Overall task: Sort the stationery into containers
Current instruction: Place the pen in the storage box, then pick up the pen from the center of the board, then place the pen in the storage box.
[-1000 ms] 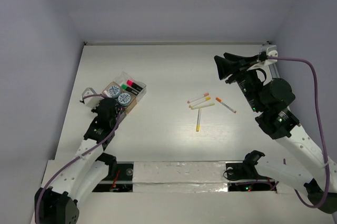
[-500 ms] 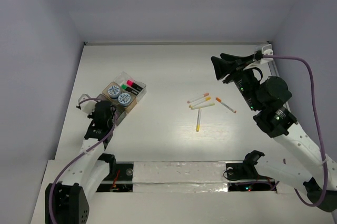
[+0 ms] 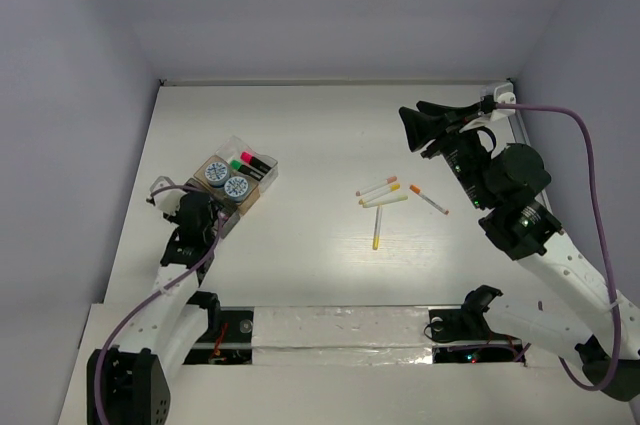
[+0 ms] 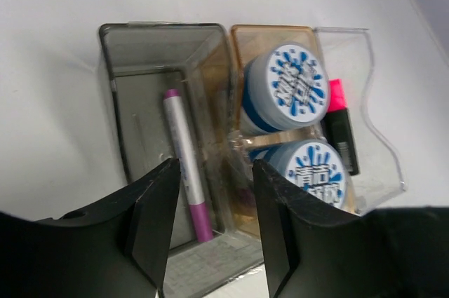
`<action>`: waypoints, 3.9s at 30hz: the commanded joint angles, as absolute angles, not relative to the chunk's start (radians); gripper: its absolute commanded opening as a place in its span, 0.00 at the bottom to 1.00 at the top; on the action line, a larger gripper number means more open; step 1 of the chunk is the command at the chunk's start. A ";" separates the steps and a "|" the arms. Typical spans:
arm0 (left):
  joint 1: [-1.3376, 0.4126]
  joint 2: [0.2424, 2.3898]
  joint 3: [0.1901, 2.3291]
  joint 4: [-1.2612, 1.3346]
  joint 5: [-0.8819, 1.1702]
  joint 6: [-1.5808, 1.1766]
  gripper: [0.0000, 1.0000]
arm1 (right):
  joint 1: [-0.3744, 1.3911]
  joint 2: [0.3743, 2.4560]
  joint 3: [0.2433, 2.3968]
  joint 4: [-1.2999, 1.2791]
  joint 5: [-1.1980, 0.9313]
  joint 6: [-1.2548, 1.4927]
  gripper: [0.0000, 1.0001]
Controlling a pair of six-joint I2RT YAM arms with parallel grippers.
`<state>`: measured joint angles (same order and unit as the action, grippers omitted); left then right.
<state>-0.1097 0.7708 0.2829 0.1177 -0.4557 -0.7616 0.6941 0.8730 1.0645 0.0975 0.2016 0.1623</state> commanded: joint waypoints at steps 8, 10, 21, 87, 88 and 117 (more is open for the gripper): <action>-0.401 0.793 0.419 0.299 -0.343 -0.634 0.41 | 0.690 0.867 1.072 0.132 0.233 0.150 0.49; -0.565 0.901 0.480 0.314 -0.374 -0.620 0.41 | 0.690 0.868 1.075 0.127 0.244 0.147 0.49; -1.110 1.613 0.931 0.253 -0.511 -0.560 0.35 | 0.690 0.865 1.077 0.117 0.282 0.129 0.49; -0.230 0.716 0.337 0.120 -0.615 -0.724 0.00 | 0.690 0.784 1.023 0.191 0.345 0.167 0.74; -0.203 0.725 0.334 0.130 -0.604 -0.723 0.00 | 0.690 0.761 0.990 0.215 0.356 0.169 0.74; -0.043 0.844 0.290 0.307 -0.397 -0.701 0.50 | 0.690 0.727 0.969 0.245 0.405 0.138 0.75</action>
